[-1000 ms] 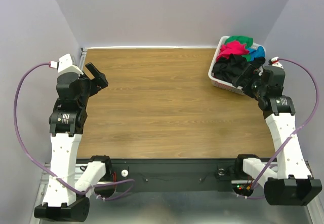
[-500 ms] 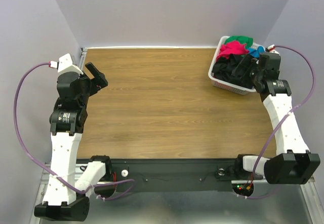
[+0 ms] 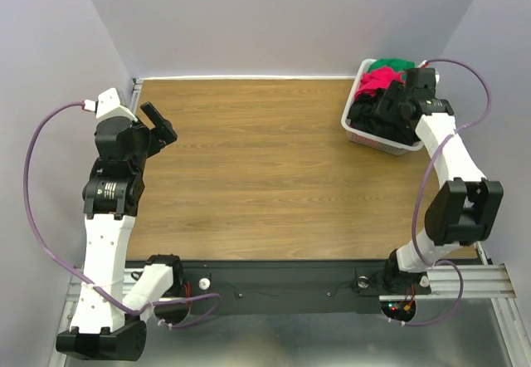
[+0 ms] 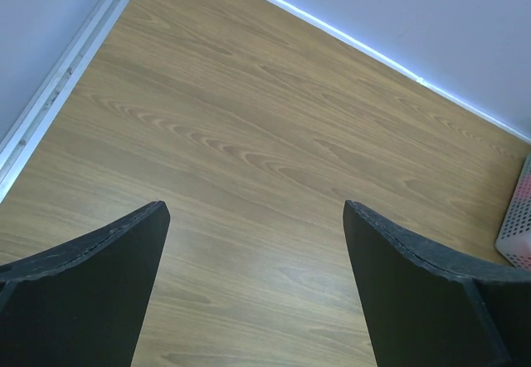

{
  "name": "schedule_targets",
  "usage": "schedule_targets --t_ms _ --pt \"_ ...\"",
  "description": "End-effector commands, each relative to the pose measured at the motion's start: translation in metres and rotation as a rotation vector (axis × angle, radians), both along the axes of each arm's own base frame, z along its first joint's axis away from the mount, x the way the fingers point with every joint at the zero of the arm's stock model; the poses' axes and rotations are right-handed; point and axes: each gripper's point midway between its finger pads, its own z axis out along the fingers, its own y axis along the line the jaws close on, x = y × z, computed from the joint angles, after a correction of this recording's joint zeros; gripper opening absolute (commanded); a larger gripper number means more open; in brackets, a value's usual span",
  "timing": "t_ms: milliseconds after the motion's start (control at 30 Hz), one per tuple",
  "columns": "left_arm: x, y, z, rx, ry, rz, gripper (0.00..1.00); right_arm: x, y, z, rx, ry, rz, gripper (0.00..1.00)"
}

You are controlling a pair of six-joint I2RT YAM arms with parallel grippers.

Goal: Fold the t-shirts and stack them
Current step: Grab the tshirt from the pile

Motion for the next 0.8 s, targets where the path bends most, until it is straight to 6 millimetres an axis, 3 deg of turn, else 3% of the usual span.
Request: schedule_targets --t_ms 0,100,300,400,467,567,767 --pt "0.0 0.004 0.004 -0.001 -0.031 0.023 0.99 0.021 -0.011 0.017 -0.045 -0.06 -0.035 0.84" --pt "-0.001 0.005 0.004 0.001 -0.03 0.027 0.99 0.018 -0.016 0.006 -0.064 -0.03 -0.06 0.81" --pt "0.002 0.004 -0.002 0.0 -0.016 0.026 0.99 -0.001 -0.021 -0.035 -0.07 0.065 -0.102 0.79" --pt "0.004 0.004 -0.004 0.001 -0.005 0.023 0.99 -0.003 -0.021 -0.047 -0.073 0.098 -0.102 0.68" --pt "0.005 0.003 -0.005 0.0 -0.002 0.021 0.99 -0.004 -0.022 -0.048 -0.073 0.099 -0.11 0.55" --pt "0.004 0.003 -0.006 0.0 -0.001 0.02 0.99 -0.001 -0.027 -0.032 -0.087 0.058 -0.139 0.39" --pt "0.003 -0.001 -0.003 -0.014 -0.021 0.0 0.99 0.011 -0.025 0.046 -0.103 -0.118 -0.097 0.16"
